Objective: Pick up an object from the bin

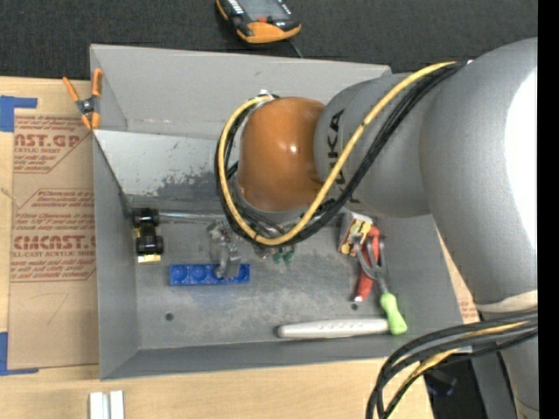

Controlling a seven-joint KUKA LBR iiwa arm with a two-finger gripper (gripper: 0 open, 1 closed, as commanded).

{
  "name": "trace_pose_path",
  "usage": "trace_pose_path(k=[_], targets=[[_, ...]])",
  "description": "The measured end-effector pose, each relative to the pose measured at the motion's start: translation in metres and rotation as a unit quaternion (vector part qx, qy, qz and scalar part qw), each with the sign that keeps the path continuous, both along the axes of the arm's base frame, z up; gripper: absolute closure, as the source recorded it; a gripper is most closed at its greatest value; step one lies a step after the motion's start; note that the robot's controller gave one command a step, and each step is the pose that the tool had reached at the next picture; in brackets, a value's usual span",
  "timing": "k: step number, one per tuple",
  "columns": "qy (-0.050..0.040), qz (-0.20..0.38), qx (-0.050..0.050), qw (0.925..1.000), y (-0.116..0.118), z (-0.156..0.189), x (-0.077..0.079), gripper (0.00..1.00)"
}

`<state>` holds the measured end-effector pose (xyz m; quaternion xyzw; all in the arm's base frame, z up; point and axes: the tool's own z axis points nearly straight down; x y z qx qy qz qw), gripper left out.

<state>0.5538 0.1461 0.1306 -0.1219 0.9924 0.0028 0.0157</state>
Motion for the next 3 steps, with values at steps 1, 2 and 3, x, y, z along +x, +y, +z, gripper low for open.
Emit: trace_pose_path(k=[1, 2, 3], targets=[[-0.0031, 0.117, -0.002, 0.9931, -0.017, -0.051, 0.034, 1.00], [0.0017, 0.063, -0.001, 0.9980, 0.014, -0.057, -0.003, 1.00], [-0.0082, 0.100, -0.003, 0.9949, -0.013, -0.030, 0.027, 1.00]])
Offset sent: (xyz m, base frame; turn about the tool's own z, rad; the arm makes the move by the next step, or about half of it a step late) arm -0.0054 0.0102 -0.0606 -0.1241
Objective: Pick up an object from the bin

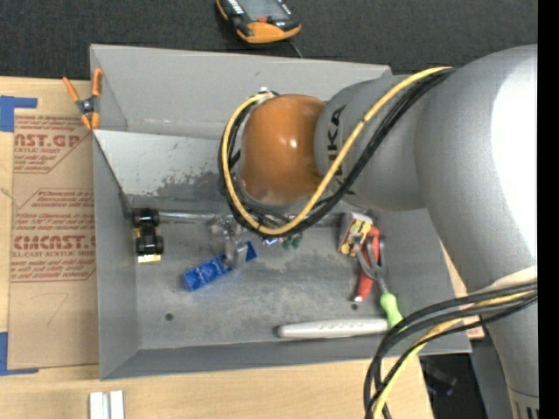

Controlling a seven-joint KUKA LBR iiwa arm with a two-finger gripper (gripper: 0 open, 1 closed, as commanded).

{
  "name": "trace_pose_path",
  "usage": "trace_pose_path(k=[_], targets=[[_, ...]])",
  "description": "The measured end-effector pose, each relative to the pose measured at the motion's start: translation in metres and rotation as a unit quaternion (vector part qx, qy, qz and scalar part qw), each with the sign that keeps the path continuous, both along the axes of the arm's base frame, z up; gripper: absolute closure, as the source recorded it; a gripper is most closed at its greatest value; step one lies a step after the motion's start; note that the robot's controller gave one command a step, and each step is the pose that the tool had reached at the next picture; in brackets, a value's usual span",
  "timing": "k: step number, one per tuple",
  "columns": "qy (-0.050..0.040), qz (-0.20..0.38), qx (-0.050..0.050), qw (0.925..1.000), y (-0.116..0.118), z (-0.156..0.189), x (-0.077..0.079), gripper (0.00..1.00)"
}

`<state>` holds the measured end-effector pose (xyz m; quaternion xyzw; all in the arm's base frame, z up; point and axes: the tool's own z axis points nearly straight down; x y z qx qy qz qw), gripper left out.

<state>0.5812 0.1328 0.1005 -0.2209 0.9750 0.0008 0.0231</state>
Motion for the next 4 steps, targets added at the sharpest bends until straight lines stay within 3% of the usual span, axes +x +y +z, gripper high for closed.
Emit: trace_pose_path(k=[1, 2, 3, 4], targets=[[0.0104, -0.038, 0.003, 0.9992, 0.036, 0.005, -0.020, 1.00], [0.0029, -0.014, 0.000, 0.9999, 0.006, 0.100, -0.006, 1.00], [0.0063, -0.018, 0.003, 0.9998, 0.015, 0.029, -0.016, 1.00], [0.0006, -0.031, 0.003, 0.9995, 0.005, 0.049, -0.011, 1.00]])
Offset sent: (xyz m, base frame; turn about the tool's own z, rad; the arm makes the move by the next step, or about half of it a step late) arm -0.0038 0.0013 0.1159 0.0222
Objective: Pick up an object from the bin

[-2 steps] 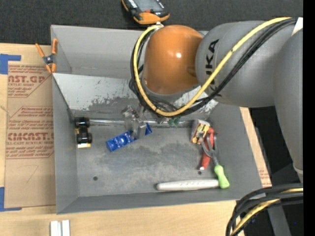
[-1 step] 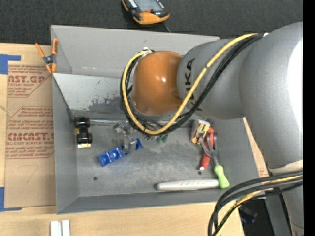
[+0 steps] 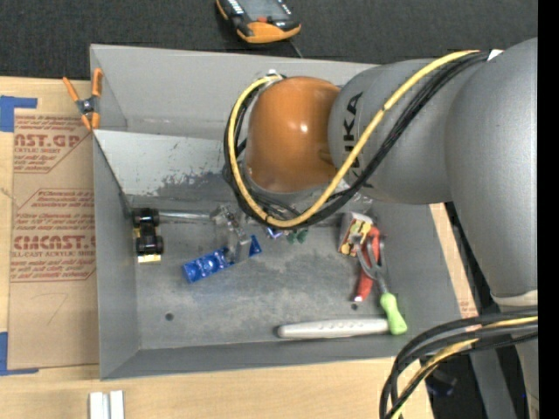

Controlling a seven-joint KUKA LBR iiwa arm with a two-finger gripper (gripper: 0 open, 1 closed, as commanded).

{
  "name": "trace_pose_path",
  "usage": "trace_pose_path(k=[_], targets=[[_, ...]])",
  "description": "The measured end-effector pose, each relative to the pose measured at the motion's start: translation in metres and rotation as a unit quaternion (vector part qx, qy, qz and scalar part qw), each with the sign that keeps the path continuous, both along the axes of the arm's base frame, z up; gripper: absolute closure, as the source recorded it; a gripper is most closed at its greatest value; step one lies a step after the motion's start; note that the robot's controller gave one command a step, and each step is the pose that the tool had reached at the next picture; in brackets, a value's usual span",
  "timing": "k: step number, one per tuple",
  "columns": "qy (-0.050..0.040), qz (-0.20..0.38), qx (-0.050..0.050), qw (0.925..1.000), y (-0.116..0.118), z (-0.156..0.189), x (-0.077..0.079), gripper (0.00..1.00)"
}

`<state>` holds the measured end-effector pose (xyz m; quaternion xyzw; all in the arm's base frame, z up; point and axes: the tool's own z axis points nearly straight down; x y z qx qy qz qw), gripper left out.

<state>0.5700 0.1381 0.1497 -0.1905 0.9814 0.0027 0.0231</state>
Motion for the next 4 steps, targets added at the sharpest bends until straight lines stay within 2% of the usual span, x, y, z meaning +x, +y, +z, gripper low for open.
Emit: trace_pose_path(k=[1, 2, 3, 4], targets=[[0.0109, -0.005, 0.001, 0.9999, -0.007, -0.064, -0.006, 1.00], [-0.0040, -0.014, 0.003, 0.9999, -0.005, -0.007, 0.009, 1.00], [-0.0041, -0.014, 0.003, 0.9999, -0.005, -0.007, 0.009, 1.00], [-0.0044, -0.023, 0.005, 0.9997, 0.001, -0.027, 0.019, 1.00]])
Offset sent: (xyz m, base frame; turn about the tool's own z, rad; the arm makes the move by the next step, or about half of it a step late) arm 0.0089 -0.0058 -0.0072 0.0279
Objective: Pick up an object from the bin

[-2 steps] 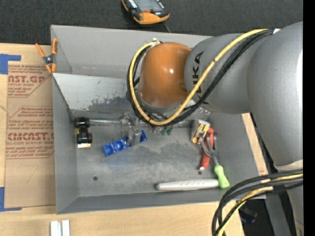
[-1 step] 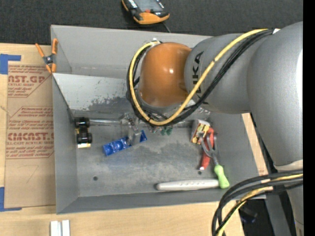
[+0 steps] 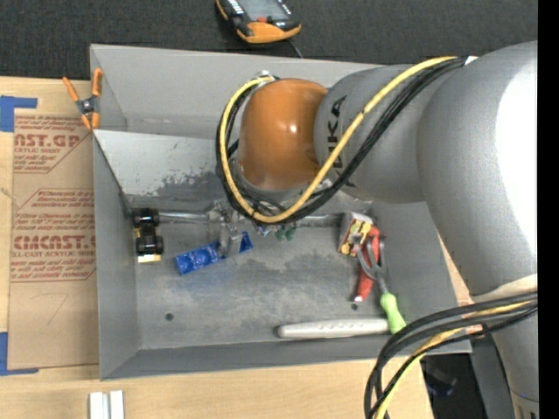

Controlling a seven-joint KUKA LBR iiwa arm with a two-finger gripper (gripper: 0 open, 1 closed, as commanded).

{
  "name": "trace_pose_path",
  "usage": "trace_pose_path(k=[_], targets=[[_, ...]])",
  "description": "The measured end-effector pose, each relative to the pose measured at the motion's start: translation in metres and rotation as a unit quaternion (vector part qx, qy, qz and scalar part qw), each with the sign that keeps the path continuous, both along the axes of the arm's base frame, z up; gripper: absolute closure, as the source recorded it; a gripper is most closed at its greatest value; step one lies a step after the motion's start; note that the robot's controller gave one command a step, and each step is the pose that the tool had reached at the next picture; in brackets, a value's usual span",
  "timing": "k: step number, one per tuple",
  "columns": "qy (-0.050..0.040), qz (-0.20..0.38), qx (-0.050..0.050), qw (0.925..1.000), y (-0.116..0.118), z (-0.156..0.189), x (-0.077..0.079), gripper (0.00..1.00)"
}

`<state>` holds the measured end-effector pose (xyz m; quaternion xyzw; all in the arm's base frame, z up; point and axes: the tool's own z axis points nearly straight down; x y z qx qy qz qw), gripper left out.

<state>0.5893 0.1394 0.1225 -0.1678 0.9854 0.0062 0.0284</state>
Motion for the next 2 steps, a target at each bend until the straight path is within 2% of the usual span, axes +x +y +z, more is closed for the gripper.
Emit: trace_pose_path(k=[1, 2], targets=[[-0.0016, 0.019, -0.002, 0.9998, -0.0155, -0.0007, -0.0053, 1.00], [-0.0012, -0.013, 0.002, 0.9999, -0.0086, 0.0028, -0.0062, 1.00]])
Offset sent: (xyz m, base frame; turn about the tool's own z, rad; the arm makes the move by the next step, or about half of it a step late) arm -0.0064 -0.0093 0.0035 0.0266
